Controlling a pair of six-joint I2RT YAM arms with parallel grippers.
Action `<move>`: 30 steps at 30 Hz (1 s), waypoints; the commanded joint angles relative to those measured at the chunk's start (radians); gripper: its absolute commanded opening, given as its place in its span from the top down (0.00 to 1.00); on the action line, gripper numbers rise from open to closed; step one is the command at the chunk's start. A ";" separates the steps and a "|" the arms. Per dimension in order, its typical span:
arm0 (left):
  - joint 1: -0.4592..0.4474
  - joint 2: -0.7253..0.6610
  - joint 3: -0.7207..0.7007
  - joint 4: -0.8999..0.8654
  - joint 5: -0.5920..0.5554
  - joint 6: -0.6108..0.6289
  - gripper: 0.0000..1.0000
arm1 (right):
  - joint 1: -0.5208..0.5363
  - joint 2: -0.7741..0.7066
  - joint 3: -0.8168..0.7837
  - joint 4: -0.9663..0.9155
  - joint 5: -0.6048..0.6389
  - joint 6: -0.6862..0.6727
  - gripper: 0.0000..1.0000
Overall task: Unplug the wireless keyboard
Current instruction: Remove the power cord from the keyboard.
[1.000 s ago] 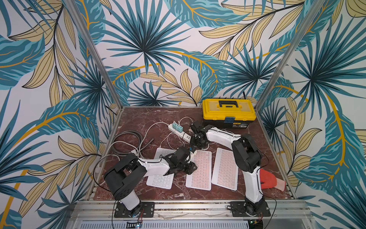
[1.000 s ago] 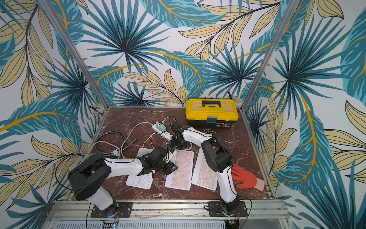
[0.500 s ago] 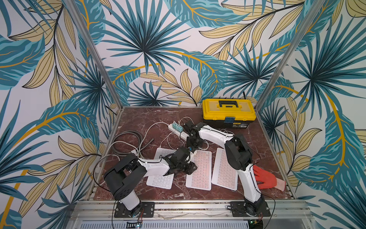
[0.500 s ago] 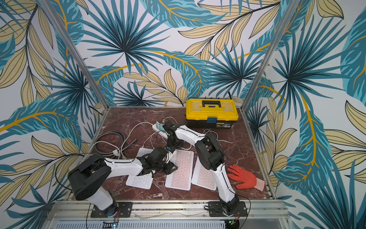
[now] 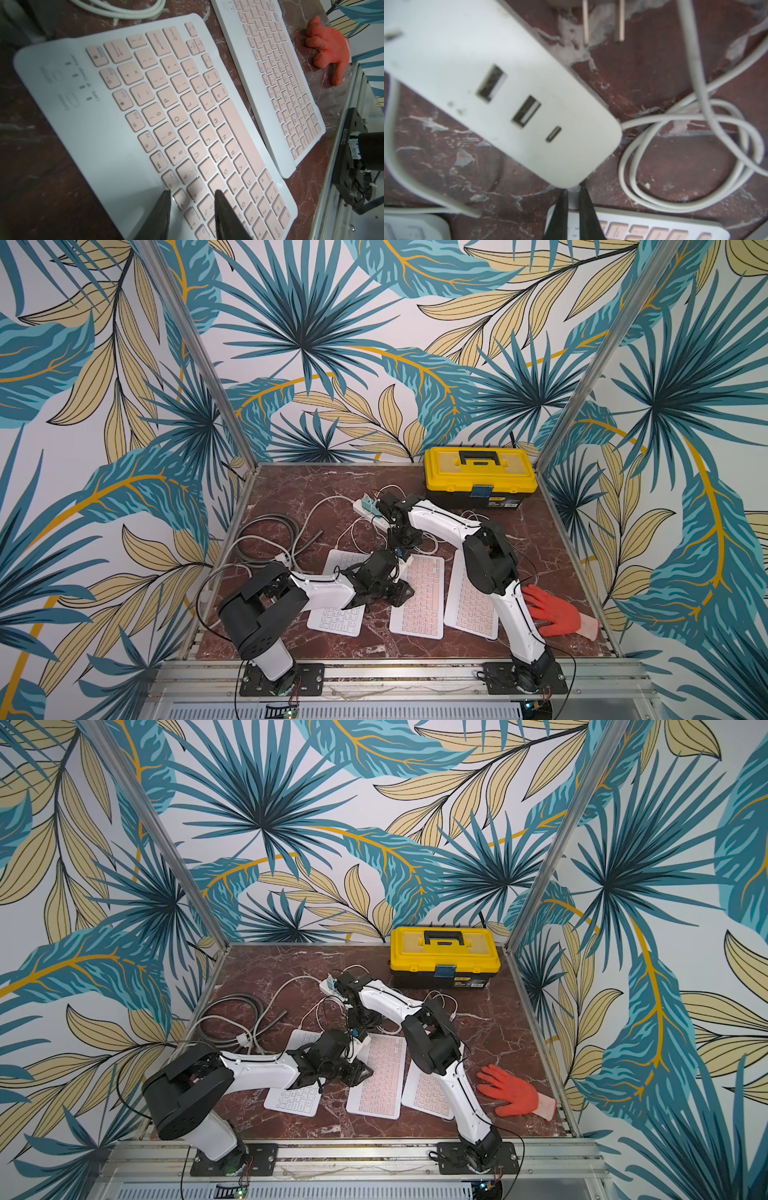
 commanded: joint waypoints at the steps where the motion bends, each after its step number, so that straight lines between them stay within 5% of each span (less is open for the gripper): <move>1: -0.007 0.076 -0.073 -0.245 -0.022 -0.023 0.62 | -0.004 0.054 -0.048 0.027 0.115 -0.121 0.95; 7: -0.006 0.078 -0.073 -0.244 -0.021 -0.029 0.62 | -0.050 0.049 -0.057 -0.009 0.074 0.083 0.95; 14: -0.006 0.070 -0.084 -0.245 -0.023 -0.038 0.62 | -0.127 -0.059 -0.253 0.159 -0.004 0.287 0.95; 25: -0.003 0.073 -0.083 -0.244 -0.017 -0.040 0.62 | -0.119 -0.066 -0.200 0.154 0.082 0.110 0.93; 30: 0.013 0.045 -0.072 -0.247 -0.003 -0.040 0.62 | -0.126 -0.073 -0.192 0.105 0.053 0.028 0.84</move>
